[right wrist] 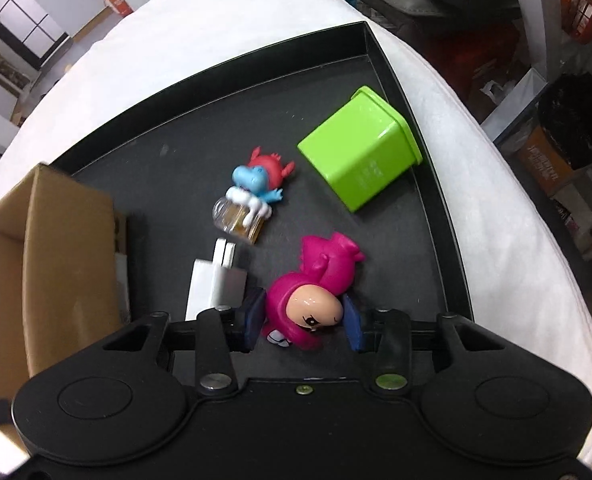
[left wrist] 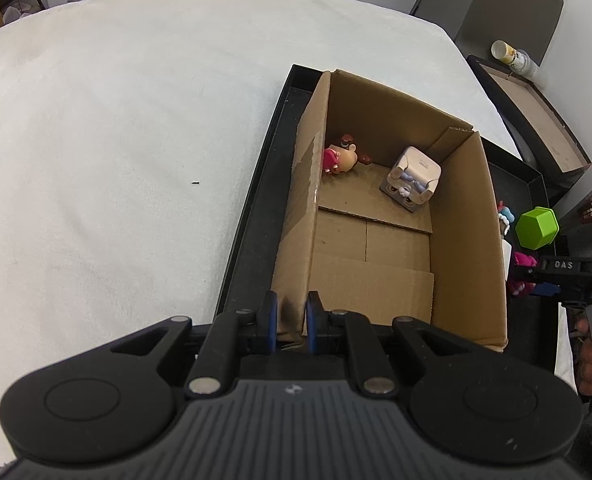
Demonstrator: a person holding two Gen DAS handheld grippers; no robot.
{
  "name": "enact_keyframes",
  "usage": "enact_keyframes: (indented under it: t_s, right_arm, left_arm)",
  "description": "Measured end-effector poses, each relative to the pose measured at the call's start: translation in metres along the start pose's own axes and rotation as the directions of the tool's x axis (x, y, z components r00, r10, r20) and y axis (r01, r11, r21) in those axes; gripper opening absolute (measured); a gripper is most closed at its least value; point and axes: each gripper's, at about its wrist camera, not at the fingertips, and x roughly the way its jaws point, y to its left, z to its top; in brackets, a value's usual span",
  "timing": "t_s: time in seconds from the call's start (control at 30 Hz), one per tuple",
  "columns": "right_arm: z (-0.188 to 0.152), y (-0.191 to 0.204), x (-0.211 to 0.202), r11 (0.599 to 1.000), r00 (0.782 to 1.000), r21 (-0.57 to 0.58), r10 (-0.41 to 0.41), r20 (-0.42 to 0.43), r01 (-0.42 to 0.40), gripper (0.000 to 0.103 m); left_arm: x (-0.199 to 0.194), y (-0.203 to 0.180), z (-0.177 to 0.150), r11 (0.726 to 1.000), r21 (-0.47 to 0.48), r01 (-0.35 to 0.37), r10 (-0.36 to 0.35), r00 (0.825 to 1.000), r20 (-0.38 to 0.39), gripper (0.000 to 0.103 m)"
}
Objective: Organize rigid objects
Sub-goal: 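Move the right gripper back to the tray toward the pink figure, then grasp the pink figure with the right gripper and lift it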
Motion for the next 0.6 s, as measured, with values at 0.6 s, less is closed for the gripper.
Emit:
enact_keyframes:
  t_s: [0.6]
  right_arm:
    - [0.0, 0.025, -0.051, 0.997, 0.994, -0.056, 0.062, 0.089, -0.057, 0.041]
  left_arm:
    - [-0.008, 0.002, -0.003, 1.0, 0.006, 0.021, -0.021, 0.999, 0.028, 0.01]
